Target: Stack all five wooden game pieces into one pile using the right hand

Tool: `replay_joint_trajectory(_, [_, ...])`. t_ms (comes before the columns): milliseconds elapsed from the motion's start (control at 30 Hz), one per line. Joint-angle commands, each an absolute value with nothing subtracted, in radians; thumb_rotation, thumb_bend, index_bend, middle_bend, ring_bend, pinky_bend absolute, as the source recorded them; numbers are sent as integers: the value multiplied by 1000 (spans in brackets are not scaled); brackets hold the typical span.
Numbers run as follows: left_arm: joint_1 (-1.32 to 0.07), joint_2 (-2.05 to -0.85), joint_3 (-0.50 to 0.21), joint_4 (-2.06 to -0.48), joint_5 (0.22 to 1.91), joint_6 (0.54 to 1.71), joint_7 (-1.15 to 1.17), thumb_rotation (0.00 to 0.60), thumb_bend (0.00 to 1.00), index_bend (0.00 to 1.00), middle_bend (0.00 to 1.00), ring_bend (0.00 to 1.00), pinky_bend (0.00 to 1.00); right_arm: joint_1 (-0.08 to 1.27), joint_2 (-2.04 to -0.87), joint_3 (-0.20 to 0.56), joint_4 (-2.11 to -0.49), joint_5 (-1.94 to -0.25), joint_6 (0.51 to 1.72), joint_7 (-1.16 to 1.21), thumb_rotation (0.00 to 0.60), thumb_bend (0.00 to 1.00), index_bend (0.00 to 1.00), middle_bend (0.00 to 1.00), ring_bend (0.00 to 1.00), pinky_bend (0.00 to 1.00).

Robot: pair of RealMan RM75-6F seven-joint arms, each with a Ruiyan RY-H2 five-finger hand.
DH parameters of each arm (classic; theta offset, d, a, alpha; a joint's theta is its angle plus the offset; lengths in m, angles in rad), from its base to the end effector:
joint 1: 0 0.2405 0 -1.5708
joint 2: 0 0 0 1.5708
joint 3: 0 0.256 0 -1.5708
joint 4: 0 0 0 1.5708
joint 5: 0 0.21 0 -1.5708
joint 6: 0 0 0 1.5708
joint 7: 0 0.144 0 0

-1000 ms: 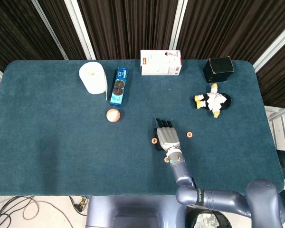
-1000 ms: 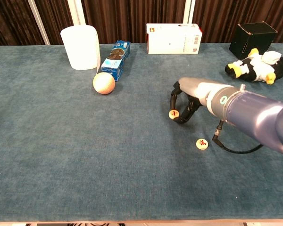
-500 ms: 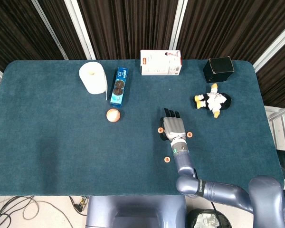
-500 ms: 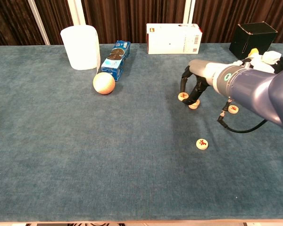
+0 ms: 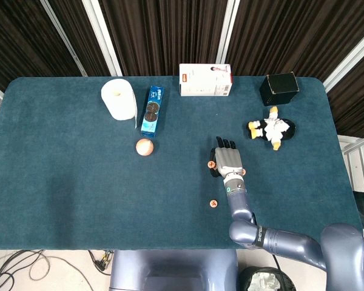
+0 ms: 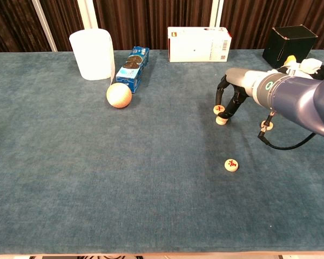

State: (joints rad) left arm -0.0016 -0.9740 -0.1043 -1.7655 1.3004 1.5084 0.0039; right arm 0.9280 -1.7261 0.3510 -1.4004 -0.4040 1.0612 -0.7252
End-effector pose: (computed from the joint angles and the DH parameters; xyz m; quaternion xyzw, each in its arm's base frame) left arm -0.3237 0.1614 0.2108 -0.5010 -0.4288 -0.3557 0.6623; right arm -0.1187 -0.3831 -0.0453 0.6419 -0.5071 0.2824 0.5011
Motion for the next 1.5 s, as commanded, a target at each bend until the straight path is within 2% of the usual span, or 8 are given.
replay_joint_trajectory(33, [-1, -975, -105, -1765, 1299, 1510, 4, 600, 109, 13, 0, 0, 0, 928, -1728, 346, -1397, -403, 1060, -726, 600, 407, 511, 0, 0, 0])
replay_joint_trajectory(1500, [-2, -977, -107, -1766, 1294, 1508, 13, 600, 109, 14, 0, 0, 0, 929, -1721, 335, -1383, -394, 1061, -711, 600, 407, 458, 0, 0, 0])
